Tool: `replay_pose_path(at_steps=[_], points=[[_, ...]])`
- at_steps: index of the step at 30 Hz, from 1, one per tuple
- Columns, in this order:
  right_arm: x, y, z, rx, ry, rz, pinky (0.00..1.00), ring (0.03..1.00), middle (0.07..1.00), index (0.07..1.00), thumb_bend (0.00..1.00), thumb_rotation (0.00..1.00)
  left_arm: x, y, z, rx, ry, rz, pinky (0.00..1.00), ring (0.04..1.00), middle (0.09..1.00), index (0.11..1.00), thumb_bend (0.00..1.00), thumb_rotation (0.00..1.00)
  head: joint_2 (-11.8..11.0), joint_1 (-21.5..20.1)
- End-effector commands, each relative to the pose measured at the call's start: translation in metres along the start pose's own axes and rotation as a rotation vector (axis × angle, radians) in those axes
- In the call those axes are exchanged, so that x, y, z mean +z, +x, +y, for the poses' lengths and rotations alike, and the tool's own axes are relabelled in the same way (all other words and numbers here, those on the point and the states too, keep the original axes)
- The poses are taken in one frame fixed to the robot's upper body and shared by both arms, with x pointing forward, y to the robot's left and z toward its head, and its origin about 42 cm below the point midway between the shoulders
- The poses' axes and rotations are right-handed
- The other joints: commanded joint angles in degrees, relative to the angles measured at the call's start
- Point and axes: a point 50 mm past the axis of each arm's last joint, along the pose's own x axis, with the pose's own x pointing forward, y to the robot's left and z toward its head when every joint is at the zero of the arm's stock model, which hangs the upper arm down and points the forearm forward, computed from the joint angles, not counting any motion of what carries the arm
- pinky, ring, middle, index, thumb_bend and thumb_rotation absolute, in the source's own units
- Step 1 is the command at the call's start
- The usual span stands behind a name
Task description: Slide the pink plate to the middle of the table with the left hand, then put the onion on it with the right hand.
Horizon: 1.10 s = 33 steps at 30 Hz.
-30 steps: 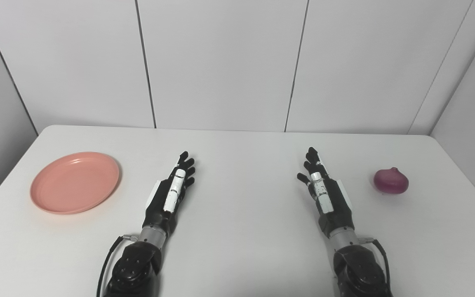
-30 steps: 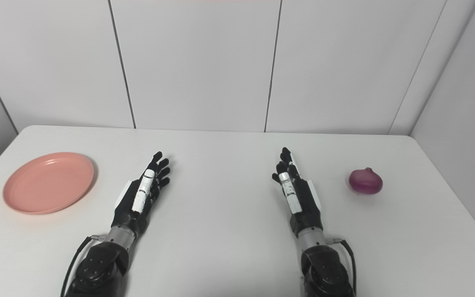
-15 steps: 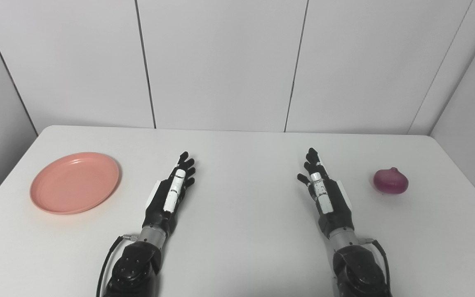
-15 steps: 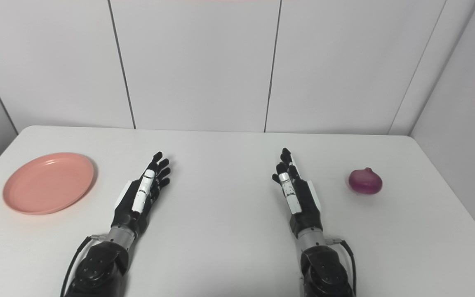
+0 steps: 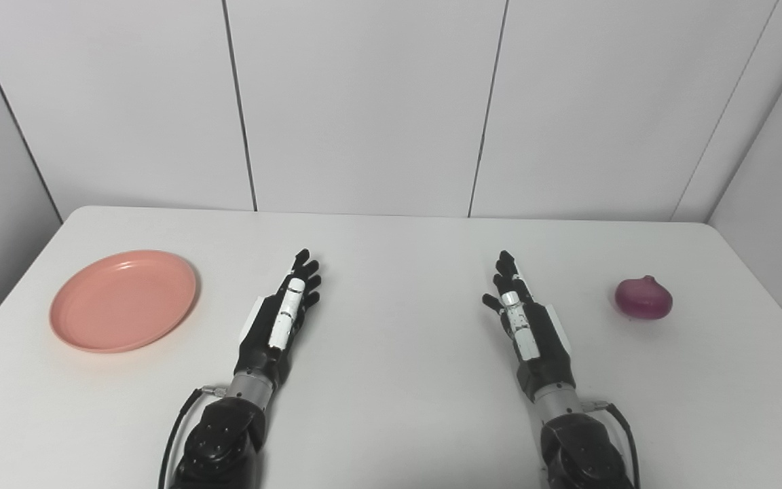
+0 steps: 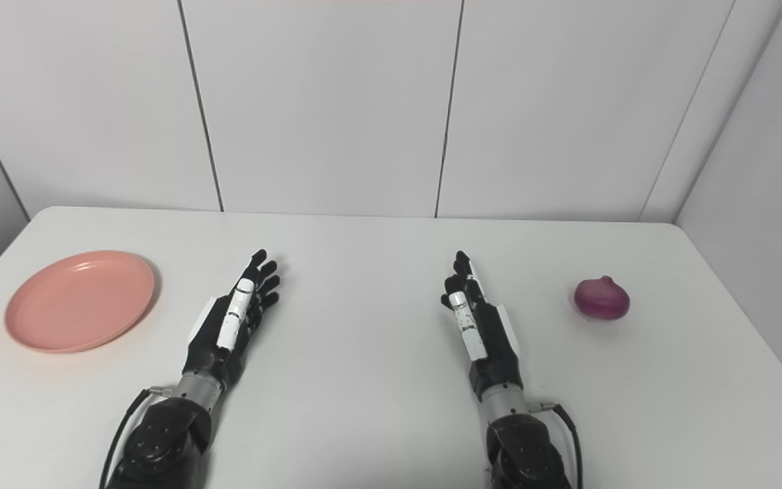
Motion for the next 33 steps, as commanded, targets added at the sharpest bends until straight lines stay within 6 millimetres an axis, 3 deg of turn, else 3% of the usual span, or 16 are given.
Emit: replay_pose_path(at_steps=[1, 8, 16, 33], points=[[0.009, -0.001, 0.005, -0.008, 0.015, -0.026, 1.00, 1.000, 1.000, 1.000, 0.65, 0.90, 0.014, 0.009, 0.003, -0.006, 0.005, -0.071, 0.96, 0.968, 0.978, 0.977, 0.55, 1.00, -0.5, 0.0], [0.017, -0.014, 0.010, -0.003, 0.041, -0.031, 1.00, 1.000, 1.000, 1.000, 0.67, 0.89, 0.015, 0.000, 0.005, -0.013, 0.007, -0.075, 0.96, 0.971, 0.982, 0.979, 0.56, 1.00, -1.4, 0.1], [0.014, -0.020, 0.011, -0.025, 0.034, -0.023, 1.00, 1.000, 1.000, 1.000, 0.69, 0.89, 0.011, -0.024, 0.004, -0.007, 0.003, -0.060, 0.96, 0.960, 0.971, 0.971, 0.52, 1.00, -1.5, -0.8], [0.011, -0.030, 0.006, -0.033, 0.029, -0.008, 1.00, 1.000, 1.000, 1.000, 0.68, 0.86, 0.005, -0.027, 0.007, -0.016, 0.021, -0.047, 0.95, 0.962, 0.974, 0.974, 0.53, 1.00, -1.3, -1.8]])
